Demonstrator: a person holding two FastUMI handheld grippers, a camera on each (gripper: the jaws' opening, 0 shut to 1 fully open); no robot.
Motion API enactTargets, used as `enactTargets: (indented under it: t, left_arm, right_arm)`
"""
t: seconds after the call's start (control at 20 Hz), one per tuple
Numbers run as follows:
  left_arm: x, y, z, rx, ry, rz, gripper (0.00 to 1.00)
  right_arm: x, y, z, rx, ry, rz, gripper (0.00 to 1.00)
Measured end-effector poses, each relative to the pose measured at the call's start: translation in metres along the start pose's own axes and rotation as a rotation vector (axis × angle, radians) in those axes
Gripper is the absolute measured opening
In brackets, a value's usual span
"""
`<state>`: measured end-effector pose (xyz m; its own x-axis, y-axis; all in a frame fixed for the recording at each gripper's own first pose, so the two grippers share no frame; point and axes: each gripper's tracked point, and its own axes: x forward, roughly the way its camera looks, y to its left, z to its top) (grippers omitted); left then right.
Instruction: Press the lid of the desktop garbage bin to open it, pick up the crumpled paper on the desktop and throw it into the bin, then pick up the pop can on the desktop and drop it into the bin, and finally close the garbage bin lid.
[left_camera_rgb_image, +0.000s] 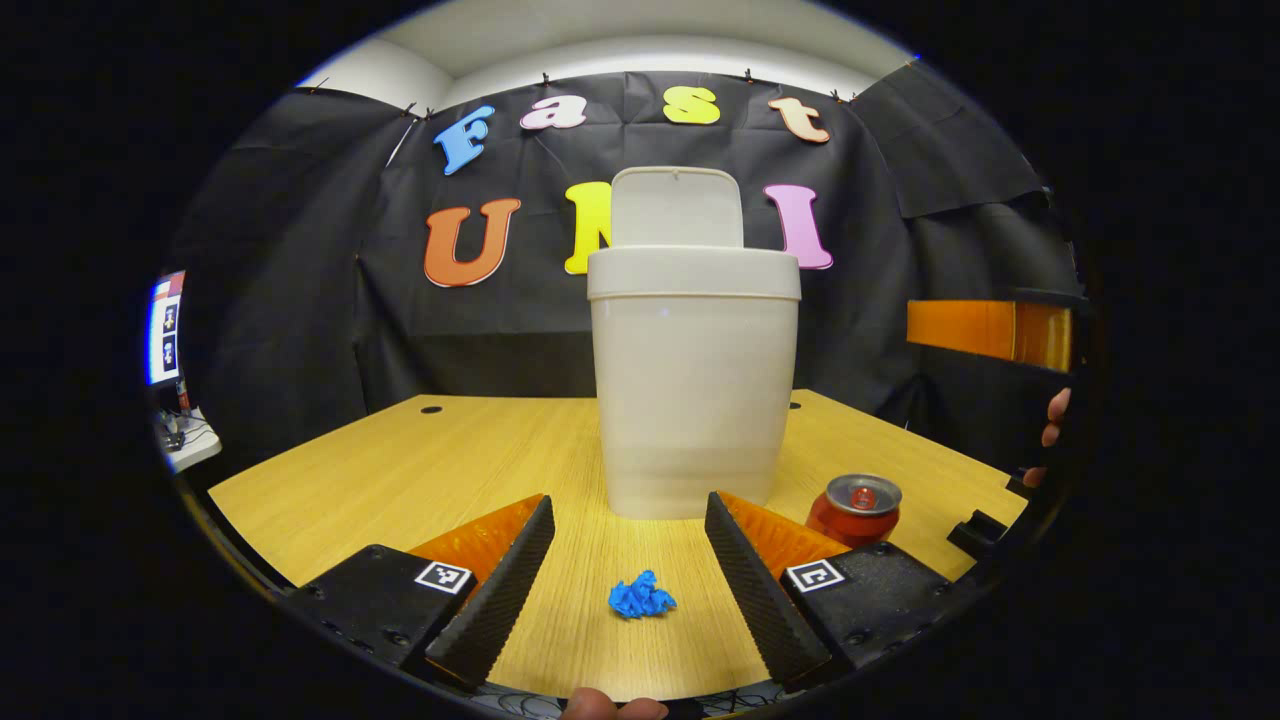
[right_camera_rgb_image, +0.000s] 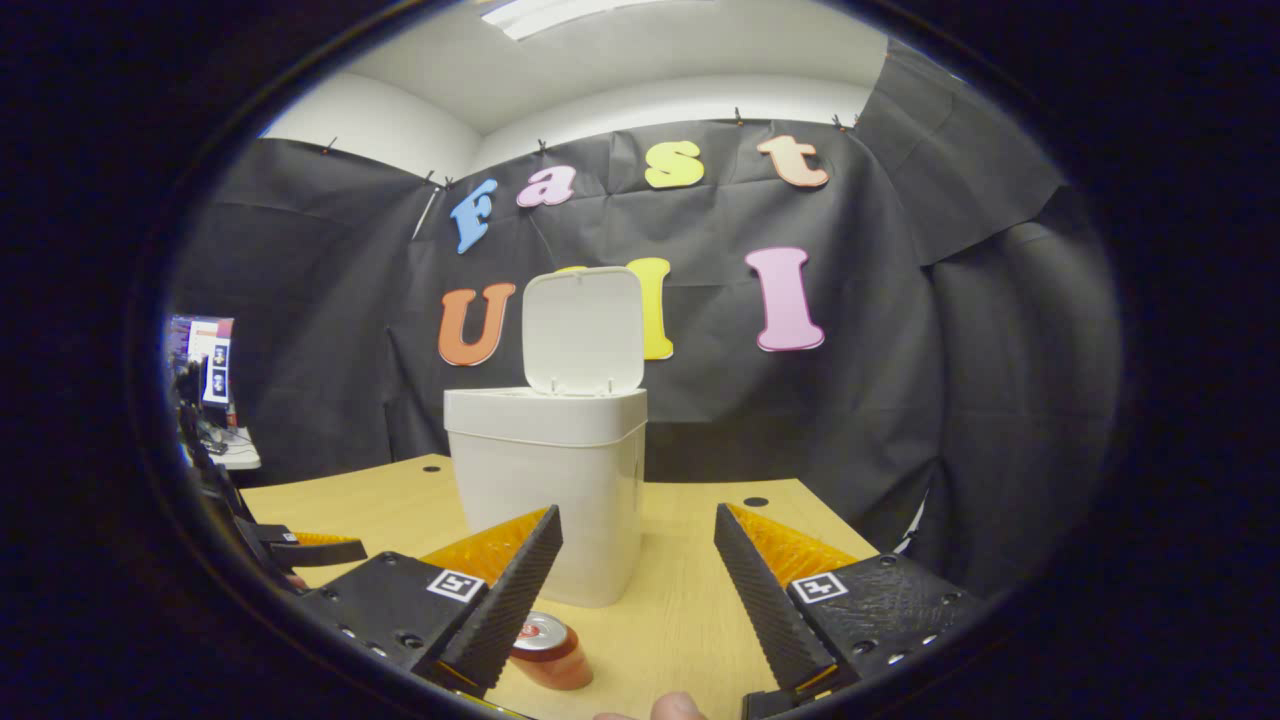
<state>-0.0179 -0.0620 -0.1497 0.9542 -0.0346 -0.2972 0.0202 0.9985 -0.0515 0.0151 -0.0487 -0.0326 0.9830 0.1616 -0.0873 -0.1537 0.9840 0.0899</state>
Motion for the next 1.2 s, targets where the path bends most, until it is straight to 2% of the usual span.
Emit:
enactTargets:
  t: [0.35,0.8,1.05,1.1,1.15,1.2]
  left_arm:
    - [0.01,0.0,-0.053,-0.014,0.103,0.015,0.99]
    - [0.019,0.005,-0.076,0.032,0.188,0.033,0.96]
    - [0.023,0.002,-0.086,0.015,0.222,0.026,0.82]
    - [0.024,0.003,-0.086,0.016,0.23,0.031,0.74]
    - [0.025,0.004,-0.087,0.012,0.232,0.037,0.66]
    - [0.025,0.004,-0.086,0.004,0.234,0.043,0.63]
  right_arm:
    - [-0.002,-0.007,-0.024,0.005,0.032,-0.005,0.95]
    - [-0.001,-0.006,-0.036,-0.001,0.054,-0.003,0.95]
    - [-0.004,-0.006,-0.038,-0.014,0.049,-0.007,0.95]
    - [-0.005,-0.007,-0.037,-0.01,0.046,-0.01,0.98]
    - [-0.006,-0.007,-0.037,-0.004,0.045,-0.012,0.95]
    - [-0.007,-0.008,-0.038,0.0,0.045,-0.013,0.95]
